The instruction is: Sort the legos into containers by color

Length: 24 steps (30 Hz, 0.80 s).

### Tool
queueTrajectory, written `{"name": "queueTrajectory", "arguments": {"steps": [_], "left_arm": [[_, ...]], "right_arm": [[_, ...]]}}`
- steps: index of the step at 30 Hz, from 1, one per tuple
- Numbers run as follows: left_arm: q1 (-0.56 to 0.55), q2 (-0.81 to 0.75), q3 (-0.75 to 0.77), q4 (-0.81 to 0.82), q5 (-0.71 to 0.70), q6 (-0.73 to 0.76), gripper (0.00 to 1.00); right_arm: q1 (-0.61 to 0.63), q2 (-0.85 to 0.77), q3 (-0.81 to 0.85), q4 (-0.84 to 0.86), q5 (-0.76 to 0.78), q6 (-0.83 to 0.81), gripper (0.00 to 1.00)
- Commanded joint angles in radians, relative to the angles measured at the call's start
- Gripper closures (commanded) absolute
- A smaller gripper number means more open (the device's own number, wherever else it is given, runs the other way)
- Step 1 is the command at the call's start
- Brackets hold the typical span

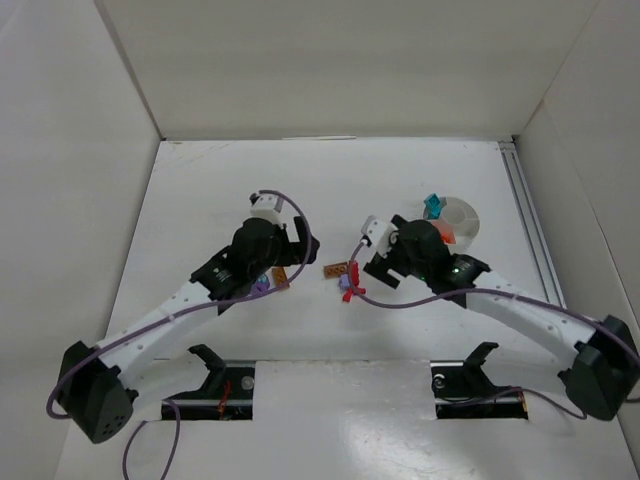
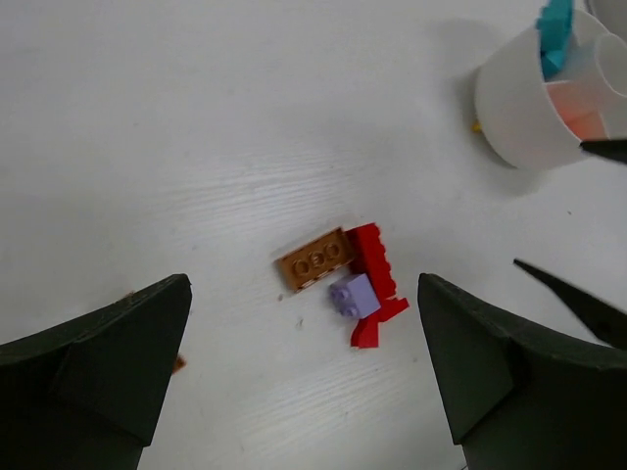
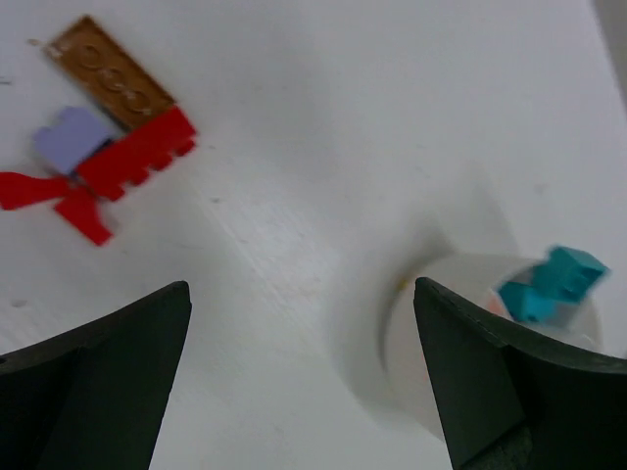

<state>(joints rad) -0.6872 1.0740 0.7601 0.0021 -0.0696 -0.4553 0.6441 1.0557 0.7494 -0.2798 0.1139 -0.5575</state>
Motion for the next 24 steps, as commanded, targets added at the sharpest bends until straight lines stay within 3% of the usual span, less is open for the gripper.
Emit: {"name": "queueTrajectory", "arguments": {"steps": [1,7,12,24], "left_arm": [[0.009,-0.155,-0.060,-0.144,-0.217,-0.175,0.00],[0.020,-0.322,-0.174,-0.211,-0.242,-0.272,0.00],[0.020,-0.382,-0.212,-0.221,-0.222,-0.313,0.00],[0.020,-0.410,-0.254,-0.179,-0.133,-0.292,0.00]], "right_arm": [[0.113,0.111,0.059,0.077,0.118,0.204,0.00],[0.250,0.254,0.073,0.209,0.248,0.503,0.00],[0.262,0.355,0.097,0.248,0.340,0.678,0.03],[0.262,0.541,0.131,0.309,0.334,0.886,0.30]]}}
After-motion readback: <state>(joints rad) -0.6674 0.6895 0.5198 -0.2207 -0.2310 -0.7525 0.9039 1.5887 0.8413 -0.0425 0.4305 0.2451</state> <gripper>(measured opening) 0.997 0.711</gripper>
